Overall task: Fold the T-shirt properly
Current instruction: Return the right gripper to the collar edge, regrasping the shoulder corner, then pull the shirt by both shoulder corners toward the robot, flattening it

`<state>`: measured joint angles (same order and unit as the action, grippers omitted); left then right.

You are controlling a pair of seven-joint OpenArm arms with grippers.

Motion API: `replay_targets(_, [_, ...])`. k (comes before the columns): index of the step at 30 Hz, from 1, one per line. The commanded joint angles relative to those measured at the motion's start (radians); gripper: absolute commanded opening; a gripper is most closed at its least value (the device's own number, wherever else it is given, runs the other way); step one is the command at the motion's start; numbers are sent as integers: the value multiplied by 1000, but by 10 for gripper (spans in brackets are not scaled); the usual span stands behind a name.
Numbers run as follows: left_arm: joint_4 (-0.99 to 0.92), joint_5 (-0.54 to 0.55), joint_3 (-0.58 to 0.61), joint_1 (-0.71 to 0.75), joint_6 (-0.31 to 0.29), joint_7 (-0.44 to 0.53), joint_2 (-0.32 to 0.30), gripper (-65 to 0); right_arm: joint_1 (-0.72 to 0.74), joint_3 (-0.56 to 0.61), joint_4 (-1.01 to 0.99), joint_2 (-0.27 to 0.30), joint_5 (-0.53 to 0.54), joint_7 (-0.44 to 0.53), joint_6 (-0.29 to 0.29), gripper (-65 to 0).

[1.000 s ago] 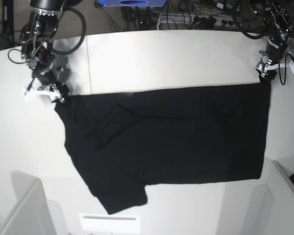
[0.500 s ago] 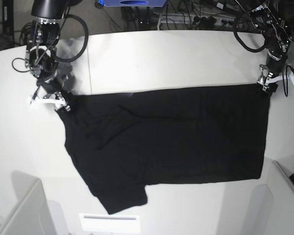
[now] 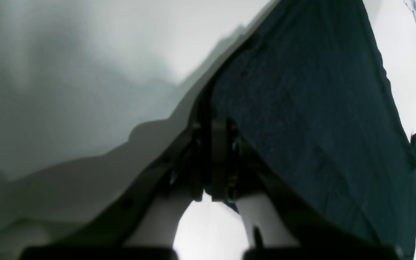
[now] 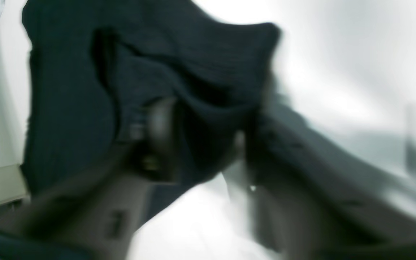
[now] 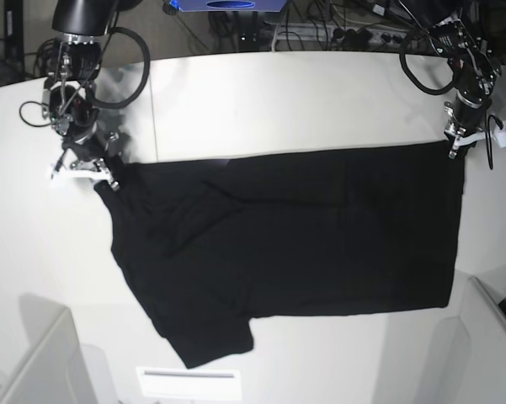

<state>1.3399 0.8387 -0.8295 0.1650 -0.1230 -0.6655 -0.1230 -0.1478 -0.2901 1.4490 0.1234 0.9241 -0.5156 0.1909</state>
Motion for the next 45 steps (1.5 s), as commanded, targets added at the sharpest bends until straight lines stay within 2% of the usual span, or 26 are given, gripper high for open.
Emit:
replay_targets(1, [-4,-15,2,-2,6,-13,-20,-650,1,-2,5,9,-4,-4,9,-573])
replay_targets(2, [-13,-15,5,-2,6,-13,-31,-650,1,-2,5,9,-4,13,3,-636])
replay_targets(3, [-21,-15,16,-2,6,-13,-39,-650,0,-2,5,9,-3,28,-8,-650])
replay_targets(6, [-20,-15,59,14,6,-13,-77,-650,-5,-4,5,9,-1,47,-15,-650])
replay_targets(11, [-4,-14,57,49,6,-13,-102,-650,-40,-18,14,9,2,42,-15,-650])
replay_targets(22, [48,-8,55,109,6,-13,-99,-650,-82,-18,23,5,3,41,-15,-650])
replay_targets(26, [48,-9,55,138,6,-13,-103,-650,-115,-22,86,3,3,-1,-15,-650])
replay_targets(31, [59,-9,55,183,1,-13,-106,-650,-181,-25,180,0,3,-16,-15,-650])
replay_targets(38, [191,-12,54,276,1,-13,-106,-650,-263,-27,215,-1,5,-15,-15,-650])
replay_targets(45, [200,-14,54,330,1,-13,-106,-650,-376,-27,307,-4,5,-10,-15,-650])
